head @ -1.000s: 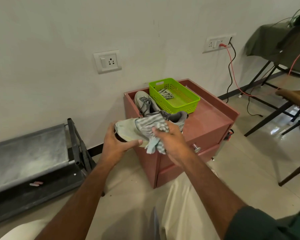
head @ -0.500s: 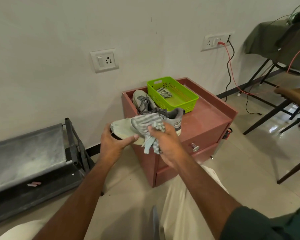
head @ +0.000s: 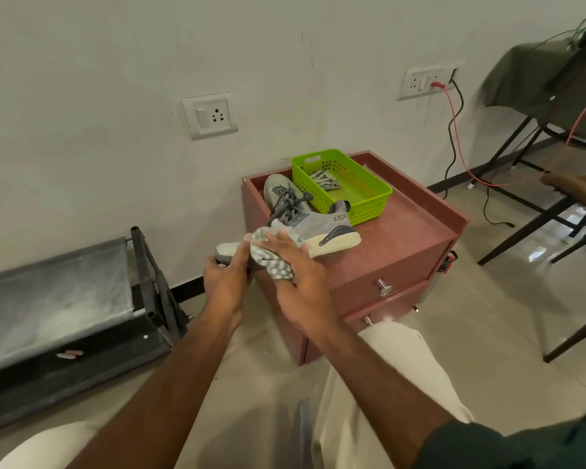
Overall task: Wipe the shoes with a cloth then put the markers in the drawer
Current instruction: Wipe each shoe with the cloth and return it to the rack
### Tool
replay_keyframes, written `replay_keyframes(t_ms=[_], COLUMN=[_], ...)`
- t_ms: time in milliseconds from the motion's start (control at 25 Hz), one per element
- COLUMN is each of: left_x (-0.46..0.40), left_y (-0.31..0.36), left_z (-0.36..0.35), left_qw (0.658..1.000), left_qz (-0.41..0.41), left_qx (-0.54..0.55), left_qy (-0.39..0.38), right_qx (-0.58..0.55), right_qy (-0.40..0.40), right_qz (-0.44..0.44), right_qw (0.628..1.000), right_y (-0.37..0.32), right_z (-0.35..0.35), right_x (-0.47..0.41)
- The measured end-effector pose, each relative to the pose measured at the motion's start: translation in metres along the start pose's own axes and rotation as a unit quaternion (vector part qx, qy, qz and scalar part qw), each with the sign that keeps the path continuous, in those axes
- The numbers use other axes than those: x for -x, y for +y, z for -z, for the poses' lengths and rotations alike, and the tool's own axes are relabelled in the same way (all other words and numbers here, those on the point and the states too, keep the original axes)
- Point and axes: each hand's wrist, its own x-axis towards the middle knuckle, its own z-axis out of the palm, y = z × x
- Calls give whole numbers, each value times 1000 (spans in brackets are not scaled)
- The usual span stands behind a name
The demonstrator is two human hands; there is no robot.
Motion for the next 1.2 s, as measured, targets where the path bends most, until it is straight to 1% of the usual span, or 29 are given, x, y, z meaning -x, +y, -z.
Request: replay_keyframes(t_ms=[40,80,120,160,200,240,280,360,400,440,480,520,560,600,640,720,760,800,840,920,960,1000,1040,1080,1120,1160,1200], left_x=[-1,-3,-2,-1,0,1,3,10,11,12,10,9,8,8,8,10,9,8,6,3,3,4,5,5,5,4,3], left_y=[0,1,4,6,7,8,9,12,14,18,21,25,28,31,32,33,32,31,30,29,27,25,24,23,21,18,16], left_z=[2,4,5,5,4,3,2,0,3,8,15,21,27,30,32,32,32,32,33,37,39,40,41,42,43,43,43], left_qw=[1000,1000,999,999,999,998,998,997,997,991,975,951,929,914,900,875,868,866,864,845,830,817,804,786,763,735,705], left_qz=[11,17,23,32,42,52,63,69,47,3,-58,-126,-183,-226,-265,-328,-342,-346,-346,-373,-394,-412,-426,-443,-465,-490,-515], left_qx=[-8,-17,-22,-21,-17,-15,-15,-26,-57,-125,-207,-269,-298,-303,-305,-317,-323,-328,-333,-347,-356,-364,-378,-395,-417,-441,-464], left_qy=[3,4,0,-6,-9,-9,-10,-26,-37,-46,-60,-85,-119,-148,-162,-163,-160,-152,-149,-164,-172,-175,-174,-171,-166,-159,-153], right_qx=[-124,-223,-268,-215,-117,-15,50,109,129,141,134,123,122,132,141,145,138,132,125,124,103,63,6,-44,-58,-15,50], right_qy=[-2,39,112,181,230,241,211,86,62,67,81,92,95,89,81,71,73,73,55,-25,-68,-93,-77,-14,80,174,223], right_qz=[-34,-78,-121,-145,-143,-133,-125,-114,-100,-95,-110,-130,-148,-160,-162,-149,-135,-104,-46,107,157,165,130,60,-21,-81,-121], right_qw=[992,971,949,949,955,961,968,984,985,983,982,980,977,974,973,976,978,983,990,986,980,980,989,997,995,981,966], right_y=[-6,-8,-3,5,17,27,33,35,36,37,36,36,38,39,41,37,32,25,17,2,-2,-3,-4,-3,1,9,16], right_z=[7,21,37,55,69,76,75,52,43,40,42,47,51,55,55,52,49,46,42,28,23,21,25,34,47,61,73], right_x=[-4,-9,-13,-17,-19,-19,-19,-14,-12,-14,-18,-21,-24,-24,-24,-20,-18,-14,-9,2,5,6,4,1,-3,-7,-8])
